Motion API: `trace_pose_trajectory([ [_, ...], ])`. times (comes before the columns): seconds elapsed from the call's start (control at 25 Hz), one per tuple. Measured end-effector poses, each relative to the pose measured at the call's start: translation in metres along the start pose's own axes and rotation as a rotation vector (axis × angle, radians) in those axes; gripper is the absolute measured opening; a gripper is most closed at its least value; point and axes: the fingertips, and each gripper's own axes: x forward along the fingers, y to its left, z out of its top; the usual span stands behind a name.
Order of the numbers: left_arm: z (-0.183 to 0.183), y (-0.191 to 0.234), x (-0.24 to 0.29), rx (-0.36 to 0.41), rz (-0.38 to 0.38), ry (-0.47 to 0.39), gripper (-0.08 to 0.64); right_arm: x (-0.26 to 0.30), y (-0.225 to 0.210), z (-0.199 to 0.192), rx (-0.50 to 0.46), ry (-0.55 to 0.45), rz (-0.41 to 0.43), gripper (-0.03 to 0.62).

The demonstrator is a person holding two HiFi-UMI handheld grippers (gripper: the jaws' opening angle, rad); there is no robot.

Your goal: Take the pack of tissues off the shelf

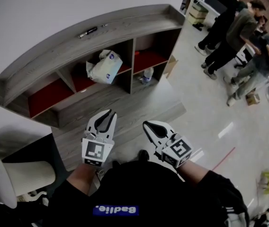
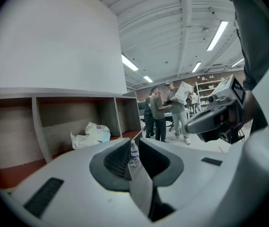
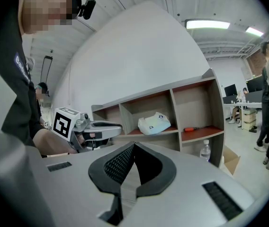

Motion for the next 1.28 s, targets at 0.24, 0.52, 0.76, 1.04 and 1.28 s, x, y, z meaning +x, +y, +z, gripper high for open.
trace_pose_trajectory([
  [0.24,0.009,0.019,0.012,0.075,0.029,0.002,0.076,-0.001,-0.004,0.000,0.010,-0.008,-0.015,0.029],
  [0.52,0.028,0.041,0.033,0.166,0.033,0.030,0.138,-0.003,-0.004,-0.002,0.027,-0.012,-0.032,0.029],
  [0.76,0.019,0.059,0.056,0.229,0.033,0.097,0.188,-0.006,-0.007,-0.008,0.033,-0.001,-0.046,0.029],
  [1.04,-0.011,0.068,0.084,0.366,0.016,0.231,0.238,-0.007,-0.010,-0.013,0.037,0.005,-0.058,0.029],
  [1.28,-0.018,0.073,0.102,0.564,0.039,0.307,0.255,-0.012,-0.016,-0.014,0.040,0.008,-0.074,0.029],
])
